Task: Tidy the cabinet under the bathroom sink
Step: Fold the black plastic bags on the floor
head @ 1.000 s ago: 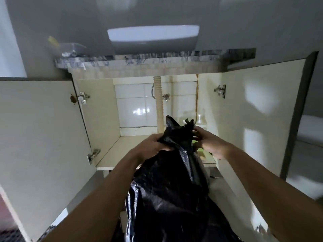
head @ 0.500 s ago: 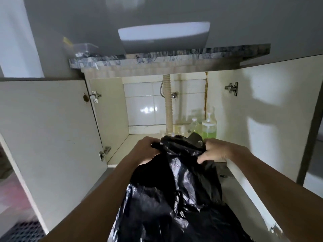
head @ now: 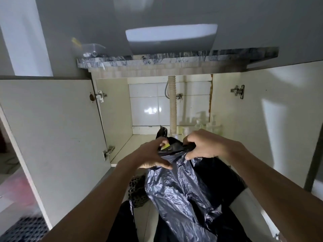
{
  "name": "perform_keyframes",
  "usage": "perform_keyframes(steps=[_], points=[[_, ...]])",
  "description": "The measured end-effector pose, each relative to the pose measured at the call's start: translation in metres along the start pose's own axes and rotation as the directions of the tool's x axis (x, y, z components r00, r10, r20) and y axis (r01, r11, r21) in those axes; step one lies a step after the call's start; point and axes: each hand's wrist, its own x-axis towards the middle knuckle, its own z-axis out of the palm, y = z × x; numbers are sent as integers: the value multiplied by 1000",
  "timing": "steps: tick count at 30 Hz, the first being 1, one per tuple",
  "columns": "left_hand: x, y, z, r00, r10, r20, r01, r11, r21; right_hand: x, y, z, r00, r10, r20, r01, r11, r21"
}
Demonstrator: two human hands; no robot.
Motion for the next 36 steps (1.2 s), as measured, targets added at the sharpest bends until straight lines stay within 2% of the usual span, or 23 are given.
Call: perform_keyframes(steps=[4, 9, 11, 14, 16, 21, 24, 27, 30, 32, 34, 36], points=[[-6, -6, 8, 998, -17, 66, 17, 1000, -1, -3, 1, 1, 1000, -15, 19, 15, 1000, 17], [-7, -4, 14, 999, 11, 53, -10, 1000, -5, -5, 1, -1, 999, -35, -34, 35, 999, 6], [-6, 0, 17, 998, 29, 53, -33, 997, 69, -7, 0, -4, 998, -47, -42, 48, 999, 16], [-4, 4, 18, 998, 63, -21, -58, 982, 181, -10, 4, -8, 1000, -25, -7, 25, 1000, -5], [-4, 6, 18, 995, 87, -40, -77, 977, 200, -10, 13, -6, 998, 56, 37, -55, 998, -40], [-2, 7, 21, 995, 87, 39, -94, 965, 245, -13, 27, -1, 966, 249, 75, -236, 960, -150], [7, 1, 29, 986, 23, 165, -63, 967, 245, -16, 32, -1, 930, 338, 145, -303, 928, -215], [32, -10, 44, 941, -90, 326, -50, 917, 397, -6, 57, 9, 899, 418, 132, -369, 884, -288], [61, -19, 60, 921, -168, 351, -55, 838, 544, 1, 88, 32, 838, 535, 107, -487, 823, -294], [78, -21, 67, 946, -168, 276, -49, 770, 636, 2, 106, 52, 825, 564, 24, -532, 791, -302], [91, -16, 68, 991, -90, 103, -12, 692, 722, 3, 121, 70, 827, 519, -214, -562, 759, -329], [102, -6, 63, 997, -3, -71, 55, 651, 757, 4, 130, 76, 778, 440, -450, -601, 729, -327]])
